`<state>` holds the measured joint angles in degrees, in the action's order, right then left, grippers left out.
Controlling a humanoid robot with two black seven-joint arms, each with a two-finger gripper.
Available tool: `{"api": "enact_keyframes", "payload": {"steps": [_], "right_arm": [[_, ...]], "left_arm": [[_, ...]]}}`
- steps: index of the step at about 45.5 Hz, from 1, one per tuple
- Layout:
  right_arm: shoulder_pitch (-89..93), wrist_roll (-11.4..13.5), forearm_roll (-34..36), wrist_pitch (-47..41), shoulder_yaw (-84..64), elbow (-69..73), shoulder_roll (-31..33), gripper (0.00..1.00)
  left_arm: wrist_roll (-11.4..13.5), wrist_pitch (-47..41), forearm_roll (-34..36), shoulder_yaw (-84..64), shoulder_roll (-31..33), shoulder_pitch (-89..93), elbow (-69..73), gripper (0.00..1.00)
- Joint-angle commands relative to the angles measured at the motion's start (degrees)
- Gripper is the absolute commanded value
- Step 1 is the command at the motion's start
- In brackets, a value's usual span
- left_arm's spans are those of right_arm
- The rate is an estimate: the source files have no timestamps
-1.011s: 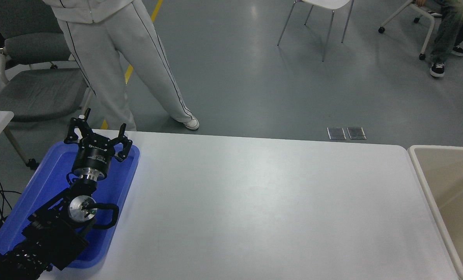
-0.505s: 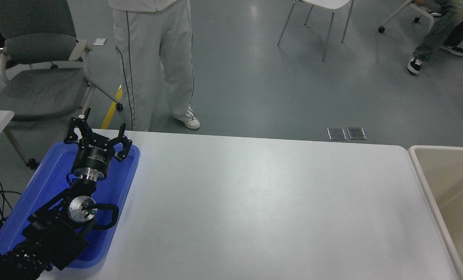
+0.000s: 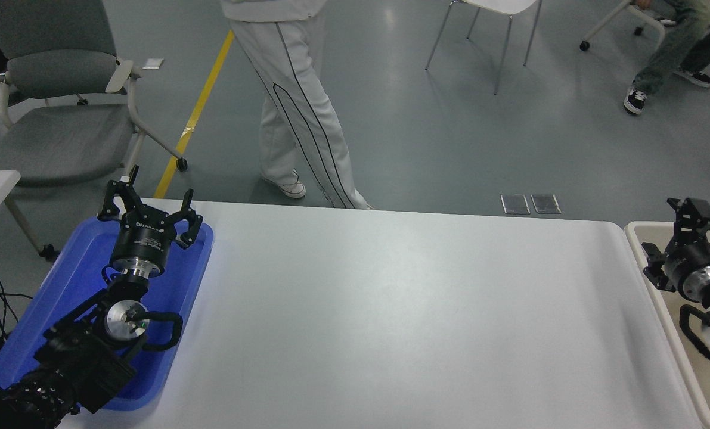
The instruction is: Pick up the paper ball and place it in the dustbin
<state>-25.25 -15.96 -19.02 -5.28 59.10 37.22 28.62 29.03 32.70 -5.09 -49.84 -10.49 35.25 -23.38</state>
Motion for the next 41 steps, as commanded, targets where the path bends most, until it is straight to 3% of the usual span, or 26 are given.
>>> {"api": "enact_keyframes", "payload": {"steps": [1, 14, 21, 27, 41], "right_arm": [[2.5, -7.5, 0.9, -6.4, 7.5, 2.3, -5.5, 1.00], [2.5, -8.8, -0.1, -6.8, 7.3, 3.4, -14.0, 1.00], [4.1, -9.1, -0.9, -5.3, 7.4, 7.1, -14.9, 1.00], [4.3, -11.4, -0.8, -4.6, 7.5, 7.2, -15.9, 1.00], [3.7, -11.4, -0.8, -1.1, 6.6, 7.3, -16.2, 1.00]], "left_arm": [[0.0, 0.0, 0.0, 0.0, 0.0, 0.0, 0.0, 1.00], [0.0, 0.0, 0.0, 0.0, 0.0, 0.0, 0.0, 1.00], [0.0, 0.0, 0.0, 0.0, 0.0, 0.0, 0.0, 1.00], [0.0, 0.0, 0.0, 0.0, 0.0, 0.0, 0.0, 1.00], [0.0, 0.0, 0.0, 0.0, -0.1, 0.0, 0.0, 1.00]]}}
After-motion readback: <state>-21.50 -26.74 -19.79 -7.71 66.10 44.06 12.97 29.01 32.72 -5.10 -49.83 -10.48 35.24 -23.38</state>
